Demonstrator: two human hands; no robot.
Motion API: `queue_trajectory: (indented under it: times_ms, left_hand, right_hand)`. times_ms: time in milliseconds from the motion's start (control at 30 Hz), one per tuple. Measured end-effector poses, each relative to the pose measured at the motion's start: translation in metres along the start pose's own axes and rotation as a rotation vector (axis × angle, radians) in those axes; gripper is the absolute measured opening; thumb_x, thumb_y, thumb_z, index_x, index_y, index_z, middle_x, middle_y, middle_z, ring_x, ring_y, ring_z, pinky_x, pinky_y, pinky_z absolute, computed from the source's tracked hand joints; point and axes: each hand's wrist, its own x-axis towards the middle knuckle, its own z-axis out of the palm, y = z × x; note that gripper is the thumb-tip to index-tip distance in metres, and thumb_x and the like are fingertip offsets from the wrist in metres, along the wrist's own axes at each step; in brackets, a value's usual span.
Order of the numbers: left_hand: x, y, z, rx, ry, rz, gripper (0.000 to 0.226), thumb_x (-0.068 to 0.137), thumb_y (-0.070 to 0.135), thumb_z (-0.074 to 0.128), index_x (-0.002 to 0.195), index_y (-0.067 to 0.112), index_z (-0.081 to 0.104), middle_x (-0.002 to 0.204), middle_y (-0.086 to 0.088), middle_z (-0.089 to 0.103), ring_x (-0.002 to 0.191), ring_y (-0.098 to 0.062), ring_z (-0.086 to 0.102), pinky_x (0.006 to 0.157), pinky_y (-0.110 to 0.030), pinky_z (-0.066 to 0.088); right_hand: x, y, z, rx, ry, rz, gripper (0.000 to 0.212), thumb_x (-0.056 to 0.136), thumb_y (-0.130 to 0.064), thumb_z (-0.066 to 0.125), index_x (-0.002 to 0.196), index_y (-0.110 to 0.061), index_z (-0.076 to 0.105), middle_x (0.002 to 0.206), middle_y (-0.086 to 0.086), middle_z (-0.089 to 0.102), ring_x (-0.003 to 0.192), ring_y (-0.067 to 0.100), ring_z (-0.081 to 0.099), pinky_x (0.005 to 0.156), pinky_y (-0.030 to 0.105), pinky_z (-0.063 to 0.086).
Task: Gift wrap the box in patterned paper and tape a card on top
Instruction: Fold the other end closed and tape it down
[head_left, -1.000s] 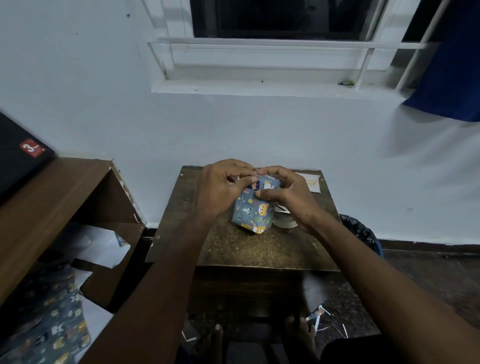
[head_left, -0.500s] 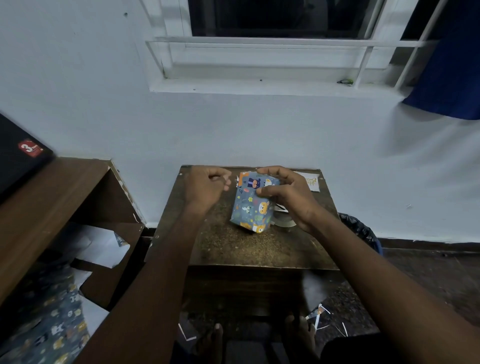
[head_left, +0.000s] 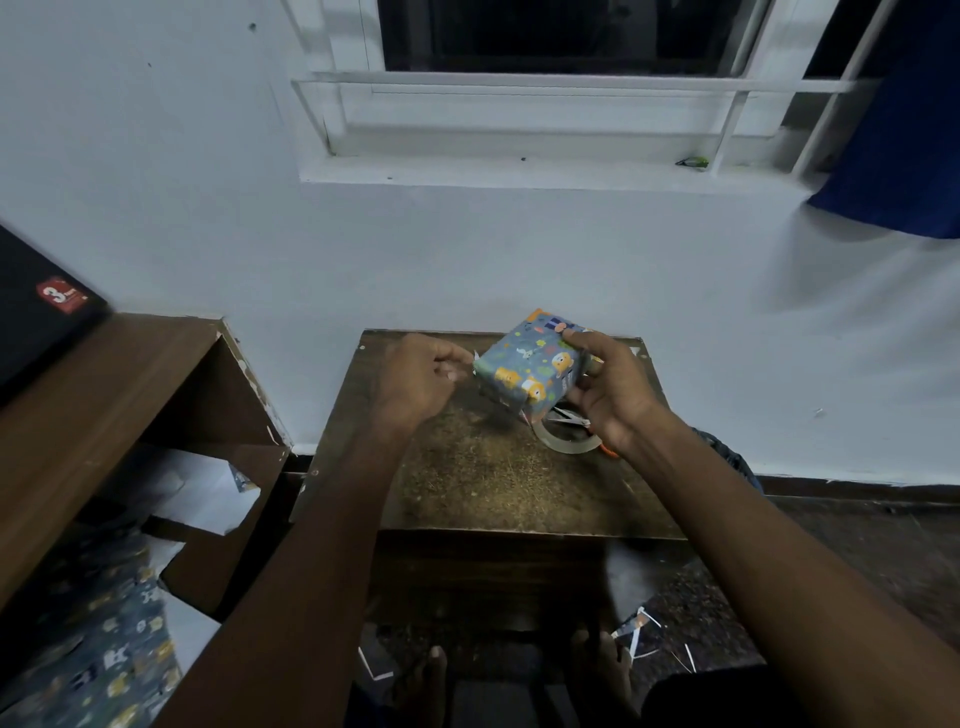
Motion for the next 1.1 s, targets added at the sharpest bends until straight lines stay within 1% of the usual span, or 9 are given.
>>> queue_trajectory:
  times_ms: [67, 200, 367, 533, 633, 700, 833, 900, 1100]
  left_hand:
    - [0.001, -0.005, 0.003, 0.021, -0.039, 0.027, 0.036, 0.085, 0.002, 0.070, 0.101, 0.031, 0.084, 0.076, 0.010, 0.078, 0.073, -0.008, 0.074, 0.079, -0.033, 0.064]
    - [-0.001, 0.005, 0.001, -0.094, -0.062, -0.032, 0.019, 0.080, 0.011, 0.088, 0.086, 0.028, 0.081, 0.067, 0.008, 0.076, 0.052, -0.005, 0.070, 0.069, -0.027, 0.061]
    - [0.000, 0.002, -0.002, -0.013, -0.110, -0.041, 0.014, 0.082, 0.015, 0.089, 0.077, 0.026, 0.083, 0.064, 0.011, 0.075, 0.064, -0.005, 0.075, 0.077, -0.027, 0.062]
    - [0.004, -0.007, 0.004, 0.020, -0.329, 0.107, 0.051, 0.084, -0.022, 0.057, 0.112, 0.012, 0.082, 0.109, -0.003, 0.081, 0.093, -0.009, 0.077, 0.092, -0.027, 0.061]
    - [0.003, -0.001, 0.006, -0.082, -0.182, -0.015, 0.024, 0.096, 0.001, 0.065, 0.101, 0.018, 0.082, 0.087, -0.001, 0.082, 0.073, -0.015, 0.079, 0.074, -0.027, 0.058]
    - [0.002, 0.006, 0.003, -0.221, -0.064, -0.118, 0.027, 0.104, 0.011, 0.052, 0.099, 0.022, 0.076, 0.076, -0.001, 0.080, 0.065, -0.016, 0.077, 0.068, -0.027, 0.056]
    - [-0.001, 0.017, -0.001, -0.509, -0.261, -0.114, 0.025, 0.108, 0.016, 0.054, 0.128, 0.019, 0.068, 0.113, 0.002, 0.079, 0.100, -0.012, 0.075, 0.082, -0.025, 0.053]
    - [-0.005, 0.019, 0.003, -0.556, -0.371, -0.064, 0.028, 0.107, 0.021, 0.058, 0.133, 0.017, 0.069, 0.116, 0.003, 0.079, 0.104, -0.011, 0.076, 0.085, -0.025, 0.056]
    - [-0.011, 0.022, 0.013, -0.382, -0.178, 0.129, 0.040, 0.097, 0.023, 0.075, 0.136, 0.015, 0.069, 0.119, 0.001, 0.078, 0.100, -0.007, 0.076, 0.091, -0.037, 0.064]
  right_hand:
    - [-0.001, -0.002, 0.000, 0.033, 0.023, 0.008, 0.040, 0.089, -0.015, 0.074, 0.125, 0.000, 0.068, 0.113, 0.017, 0.070, 0.099, 0.034, 0.071, 0.092, 0.051, 0.062]
    - [-0.003, -0.005, 0.001, 0.124, 0.027, 0.025, 0.029, 0.095, -0.015, 0.069, 0.121, -0.002, 0.070, 0.110, 0.018, 0.072, 0.106, 0.036, 0.072, 0.101, 0.055, 0.057]
    - [-0.004, -0.007, 0.001, 0.155, 0.057, 0.050, 0.014, 0.100, -0.016, 0.065, 0.110, -0.007, 0.067, 0.096, 0.012, 0.072, 0.091, 0.028, 0.073, 0.098, 0.053, 0.059]
    - [-0.003, -0.005, 0.000, 0.092, 0.062, 0.009, 0.025, 0.094, -0.012, 0.070, 0.117, -0.002, 0.069, 0.109, 0.017, 0.071, 0.098, 0.033, 0.070, 0.095, 0.053, 0.061]
    - [-0.003, 0.000, 0.003, 0.071, 0.042, -0.019, 0.027, 0.085, -0.009, 0.073, 0.112, -0.005, 0.068, 0.109, 0.016, 0.069, 0.093, 0.031, 0.068, 0.083, 0.044, 0.061]
    - [-0.003, 0.003, 0.005, 0.040, 0.010, -0.050, 0.035, 0.071, -0.011, 0.073, 0.106, -0.009, 0.068, 0.102, 0.011, 0.070, 0.090, 0.028, 0.066, 0.074, 0.038, 0.058]
    - [-0.004, 0.006, 0.008, -0.052, -0.093, -0.129, 0.038, 0.065, -0.012, 0.064, 0.103, -0.012, 0.068, 0.095, 0.004, 0.074, 0.089, 0.027, 0.065, 0.069, 0.033, 0.054]
    - [-0.005, 0.007, 0.010, -0.064, -0.129, -0.168, 0.043, 0.067, -0.010, 0.062, 0.110, -0.010, 0.067, 0.100, 0.007, 0.075, 0.087, 0.025, 0.068, 0.068, 0.032, 0.056]
    - [-0.004, 0.010, 0.007, -0.061, -0.146, -0.233, 0.047, 0.067, -0.007, 0.059, 0.113, -0.008, 0.067, 0.111, 0.013, 0.072, 0.091, 0.026, 0.069, 0.072, 0.035, 0.058]
